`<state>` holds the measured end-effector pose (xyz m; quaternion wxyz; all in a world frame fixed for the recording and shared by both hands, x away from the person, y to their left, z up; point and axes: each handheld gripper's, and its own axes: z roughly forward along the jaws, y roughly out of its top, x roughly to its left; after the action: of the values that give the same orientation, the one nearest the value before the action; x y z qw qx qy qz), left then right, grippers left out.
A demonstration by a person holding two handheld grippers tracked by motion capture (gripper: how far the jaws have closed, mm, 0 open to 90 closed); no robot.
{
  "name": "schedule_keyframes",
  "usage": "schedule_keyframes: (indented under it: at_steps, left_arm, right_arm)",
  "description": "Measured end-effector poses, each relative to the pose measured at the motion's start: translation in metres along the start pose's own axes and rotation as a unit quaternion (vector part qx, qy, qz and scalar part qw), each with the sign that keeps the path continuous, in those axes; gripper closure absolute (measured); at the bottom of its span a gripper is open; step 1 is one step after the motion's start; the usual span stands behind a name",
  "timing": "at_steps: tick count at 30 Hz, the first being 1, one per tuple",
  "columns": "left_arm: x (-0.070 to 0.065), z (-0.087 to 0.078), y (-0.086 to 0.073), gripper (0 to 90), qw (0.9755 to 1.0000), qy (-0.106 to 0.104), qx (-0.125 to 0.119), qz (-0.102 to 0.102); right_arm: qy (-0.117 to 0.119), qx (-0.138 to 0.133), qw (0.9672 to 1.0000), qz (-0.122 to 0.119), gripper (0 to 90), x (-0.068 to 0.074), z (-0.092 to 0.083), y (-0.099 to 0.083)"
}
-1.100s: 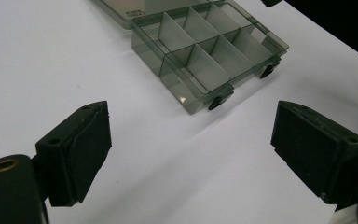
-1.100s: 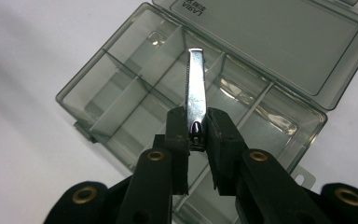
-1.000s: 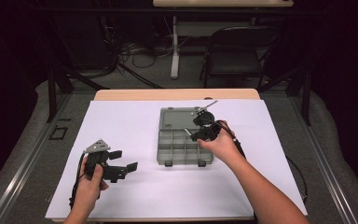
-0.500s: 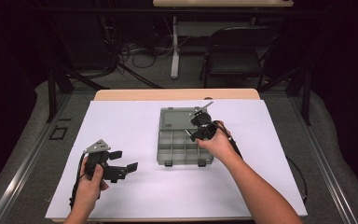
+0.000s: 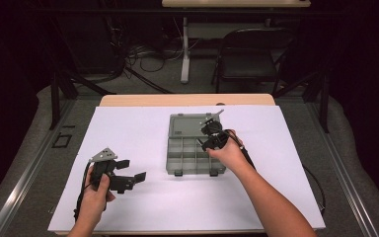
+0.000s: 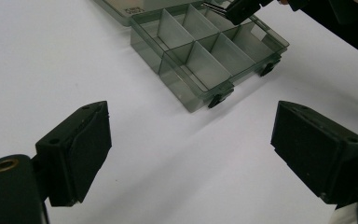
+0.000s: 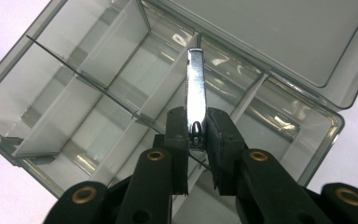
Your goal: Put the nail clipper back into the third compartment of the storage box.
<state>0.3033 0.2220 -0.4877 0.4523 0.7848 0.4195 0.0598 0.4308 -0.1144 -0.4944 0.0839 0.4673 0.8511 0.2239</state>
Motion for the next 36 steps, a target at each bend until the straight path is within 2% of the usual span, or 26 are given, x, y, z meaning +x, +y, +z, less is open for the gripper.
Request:
schedule_keyframes:
  at_steps: [6,9,10,12,14,15,17,18,19,20,21,22,25,26,30,31,36]
  left_arm:
    - [0.000,0.000,0.000,11.8,1.0000,0.000,0.000,0.000]
    - [0.000,0.000,0.000,11.8,1.0000,0.000,0.001,0.000]
    - [0.000,0.000,0.000,11.8,1.0000,0.000,0.001,0.000]
    - [0.000,0.000,0.000,11.8,1.0000,0.000,0.001,0.000]
    - [0.000,0.000,0.000,11.8,1.0000,0.000,0.000,0.000]
    - [0.000,0.000,0.000,11.8,1.0000,0.000,0.001,0.001]
    - [0.000,0.000,0.000,11.8,1.0000,0.000,0.001,0.001]
    - [0.000,0.000,0.000,11.8,1.0000,0.000,0.001,0.001]
    - [0.000,0.000,0.000,11.8,1.0000,0.000,0.001,0.001]
    - [0.000,0.000,0.000,11.8,1.0000,0.000,0.001,0.001]
    - [0.000,0.000,0.000,11.8,1.0000,0.001,0.000,0.000]
    - [0.000,0.000,0.000,11.8,1.0000,0.001,0.001,-0.001]
    - [0.000,0.000,0.000,11.8,1.0000,0.000,0.001,0.000]
    - [0.000,0.000,0.000,11.8,1.0000,0.000,0.001,0.000]
    - [0.001,0.000,0.000,11.8,1.0000,0.000,0.002,0.000]
    - [0.001,0.000,0.000,11.8,1.0000,0.000,0.002,-0.001]
    - [0.001,0.000,0.000,11.8,1.0000,0.001,0.000,-0.003]
  right_arm:
    - [-0.001,-0.007,1.0000,0.004,79.5,0.000,0.001,-0.001]
    - [-0.002,-0.002,1.0000,-0.002,79.4,0.000,0.000,0.000]
    - [0.001,-0.018,0.9998,0.002,79.4,0.000,0.001,-0.001]
    - [-0.004,-0.009,1.0000,0.000,79.2,0.001,0.000,-0.001]
    - [-0.009,-0.013,0.9998,-0.006,79.1,0.001,-0.001,-0.001]
    - [-0.006,-0.032,0.9994,-0.003,74.9,0.002,0.001,-0.001]
    - [-0.011,-0.004,0.9999,-0.005,66.7,0.002,-0.005,0.000]
    - [0.000,-0.053,0.9986,0.000,63.3,0.003,-0.001,-0.002]
    - [-0.007,-0.020,0.9997,-0.010,60.3,0.003,-0.006,0.000]
    - [-0.005,-0.046,0.9988,-0.012,56.8,0.003,-0.004,-0.001]
    - [-0.010,-0.047,0.9988,-0.014,54.9,0.003,-0.005,-0.001]
    - [-0.009,-0.062,0.9979,-0.016,52.6,0.003,-0.004,-0.002]
    - [-0.007,-0.066,0.9977,-0.015,45.5,0.003,-0.006,-0.002]
    - [-0.008,-0.075,0.9969,-0.022,43.4,0.003,-0.006,-0.002]
    - [-0.014,-0.074,0.9967,-0.032,39.7,0.004,-0.008,-0.002]
    - [-0.012,-0.085,0.9957,-0.033,38.6,0.005,-0.007,-0.003]
    - [-0.012,-0.082,0.9956,-0.043,36.9,0.006,-0.009,-0.004]
